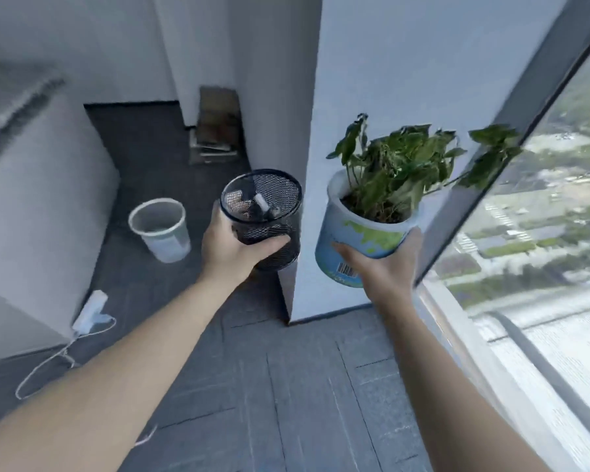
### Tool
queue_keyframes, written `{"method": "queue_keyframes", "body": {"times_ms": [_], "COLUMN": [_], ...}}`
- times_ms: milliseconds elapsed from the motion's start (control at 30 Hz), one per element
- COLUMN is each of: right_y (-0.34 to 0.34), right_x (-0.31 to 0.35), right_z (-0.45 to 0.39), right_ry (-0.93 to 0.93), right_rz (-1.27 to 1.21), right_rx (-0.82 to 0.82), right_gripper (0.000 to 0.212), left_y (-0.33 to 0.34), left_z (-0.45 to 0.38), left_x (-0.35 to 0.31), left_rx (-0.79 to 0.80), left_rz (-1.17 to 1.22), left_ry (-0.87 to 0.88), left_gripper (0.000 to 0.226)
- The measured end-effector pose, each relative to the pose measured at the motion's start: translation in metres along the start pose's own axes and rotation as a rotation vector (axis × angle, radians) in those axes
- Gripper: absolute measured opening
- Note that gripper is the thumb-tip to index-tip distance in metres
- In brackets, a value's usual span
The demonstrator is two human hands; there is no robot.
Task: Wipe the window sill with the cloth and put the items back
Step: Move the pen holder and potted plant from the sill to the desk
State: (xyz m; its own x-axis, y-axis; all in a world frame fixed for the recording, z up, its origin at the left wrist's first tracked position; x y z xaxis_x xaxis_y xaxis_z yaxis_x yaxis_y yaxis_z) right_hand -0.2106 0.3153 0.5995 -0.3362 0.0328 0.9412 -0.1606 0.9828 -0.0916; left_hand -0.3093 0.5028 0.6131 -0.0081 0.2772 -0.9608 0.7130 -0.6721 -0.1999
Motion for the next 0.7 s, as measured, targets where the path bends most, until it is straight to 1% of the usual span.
{"method": "queue_keyframes", "body": {"times_ms": [67,133,200,267,300,400,533,633,700], "right_y": [0.058,0.117,0.175,0.234,0.263,0.344,0.438,0.5,0.541], "right_x": [0.015,0.033,0.051,0.069,0.078,0.104,0.127,0.136,0.14], "right_z": [0.009,0.023,0.041,0.059,0.068,0.094,0.116,0.127,0.128], "right_ry": [-0.006,-0.019,-0.016,-0.013,-0.012,-0.021,-0.059,-0.086,-0.094], "right_rz": [-0.049,-0.087,-0.133,-0.174,-0.197,-0.253,-0.247,-0.242,-0.249], "right_rx": [0.066,0.128,0.196,0.271,0.313,0.429,0.544,0.618,0.659], "right_gripper": [0.073,0.076,0.079,0.078,0.078,0.078,0.083,0.083,0.081], "left_y": [-0.063,-0.127,-0.192,-0.255,-0.285,-0.367,-0.457,-0.51,-0.541], "left_z": [-0.007,-0.012,-0.013,-0.012,-0.012,-0.01,-0.013,-0.021,-0.034], "left_x": [0.006,0.013,0.02,0.021,0.022,0.029,0.045,0.059,0.069], "left_rx": [-0.081,-0.134,-0.212,-0.285,-0.325,-0.434,-0.57,-0.681,-0.727], "left_rz": [-0.039,-0.049,-0.06,-0.066,-0.08,-0.137,-0.187,-0.189,-0.198], "left_ry": [0.001,-0.008,-0.019,-0.027,-0.038,-0.042,-0.075,-0.091,-0.102], "left_gripper": [0.087,0.087,0.074,0.067,0.069,0.083,0.083,0.08,0.077]}}
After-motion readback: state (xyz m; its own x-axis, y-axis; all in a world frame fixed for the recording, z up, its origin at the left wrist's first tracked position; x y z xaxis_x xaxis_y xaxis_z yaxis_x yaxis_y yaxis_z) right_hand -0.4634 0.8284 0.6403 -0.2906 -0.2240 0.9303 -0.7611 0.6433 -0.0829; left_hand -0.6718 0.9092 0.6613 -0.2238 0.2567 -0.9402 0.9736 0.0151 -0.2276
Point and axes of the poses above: each hand's wrist, its own z-axis away from the middle knuckle, its own y-axis out of the palm, x = y × z, the point moved 2 cm from there along -z, towards the middle knuckle, and after that the axes turned 4 degrees about -y, right-handed, at the moved point
